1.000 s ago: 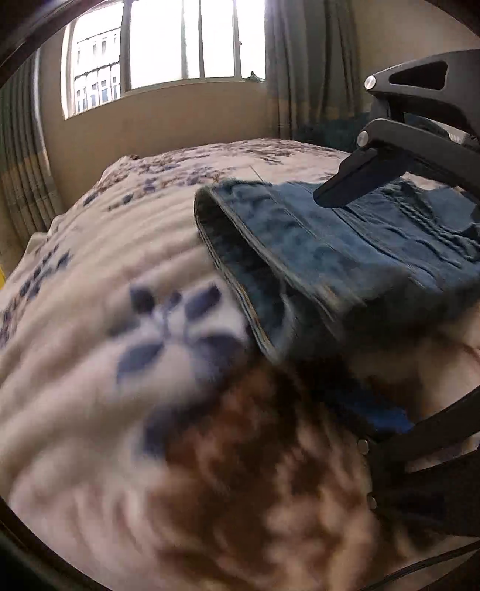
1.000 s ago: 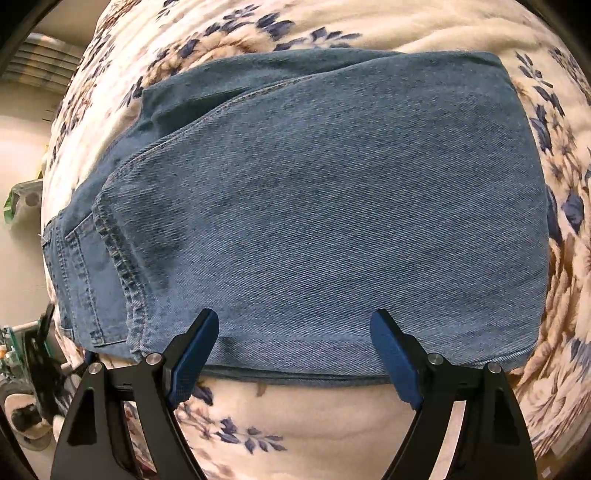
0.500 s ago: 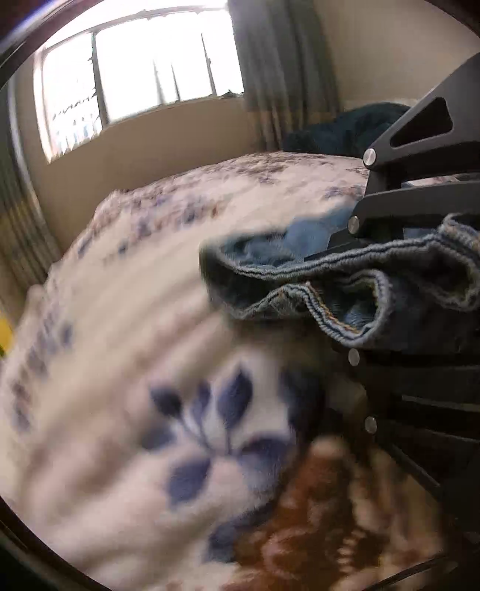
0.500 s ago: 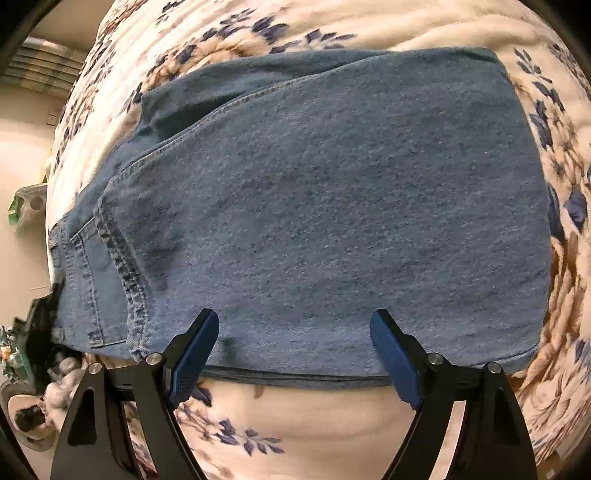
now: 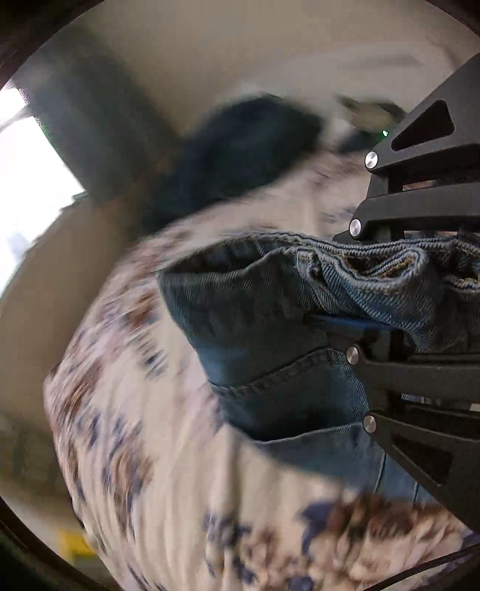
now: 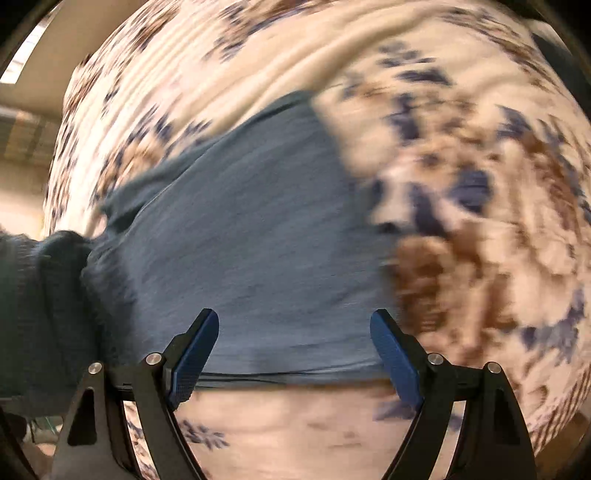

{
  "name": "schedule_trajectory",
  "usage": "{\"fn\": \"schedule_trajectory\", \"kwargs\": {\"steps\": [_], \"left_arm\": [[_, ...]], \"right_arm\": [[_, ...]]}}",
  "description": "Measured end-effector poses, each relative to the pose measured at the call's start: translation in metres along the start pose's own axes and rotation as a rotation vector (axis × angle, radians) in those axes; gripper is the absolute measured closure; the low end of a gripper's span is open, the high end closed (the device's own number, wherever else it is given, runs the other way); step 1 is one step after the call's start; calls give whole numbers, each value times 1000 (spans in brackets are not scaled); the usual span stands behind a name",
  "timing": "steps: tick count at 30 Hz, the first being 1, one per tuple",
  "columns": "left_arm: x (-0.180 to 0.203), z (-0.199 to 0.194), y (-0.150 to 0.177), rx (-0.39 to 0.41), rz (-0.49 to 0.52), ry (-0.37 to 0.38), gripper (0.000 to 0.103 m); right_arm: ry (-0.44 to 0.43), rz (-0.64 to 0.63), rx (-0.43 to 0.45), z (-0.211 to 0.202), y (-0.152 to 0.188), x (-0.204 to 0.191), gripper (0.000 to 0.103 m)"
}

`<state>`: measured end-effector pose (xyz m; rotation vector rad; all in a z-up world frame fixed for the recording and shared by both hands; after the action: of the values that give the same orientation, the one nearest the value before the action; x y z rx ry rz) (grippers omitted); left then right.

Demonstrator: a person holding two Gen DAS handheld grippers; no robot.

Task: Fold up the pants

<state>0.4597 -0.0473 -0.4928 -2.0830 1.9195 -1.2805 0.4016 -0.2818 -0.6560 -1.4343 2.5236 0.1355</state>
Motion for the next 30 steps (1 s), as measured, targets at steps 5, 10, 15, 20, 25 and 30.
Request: {"fn": "schedule_trajectory", "kwargs": {"steps": [5,10,15,20,25,30], "left_arm": [[39,106,67,-248,185,-156,84],[31,137,91,-315,247,-229,84],[40,132,80,-361,212,-227,76],[57,95,61,-338,144,-103,2],[28,26,22,-227,119,-189,2],[-56,-6,3,-168,101,-456,2]], "right_arm": [[51,71,16,-20,-12,70,17],[62,100,21,-29,-17,111,17],[47,94,26,-34,-19,126,17],[-30,71,38,-34,-25,103,17],[-243,44,12,-36,-33,65,17],[-411,-90,-44,-11,-42,4,17]]}}
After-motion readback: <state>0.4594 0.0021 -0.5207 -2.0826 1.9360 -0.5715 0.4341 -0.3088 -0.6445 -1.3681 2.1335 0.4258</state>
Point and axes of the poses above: each gripper's, at about its wrist camera, not at the fingertips, and z roughly the way its jaws point, x to its right, y to its underside, the point moved 5 cm from there along z, roughly the way its jaws point, and after that the axes turned 1 degree about z, right-handed, at the moved point
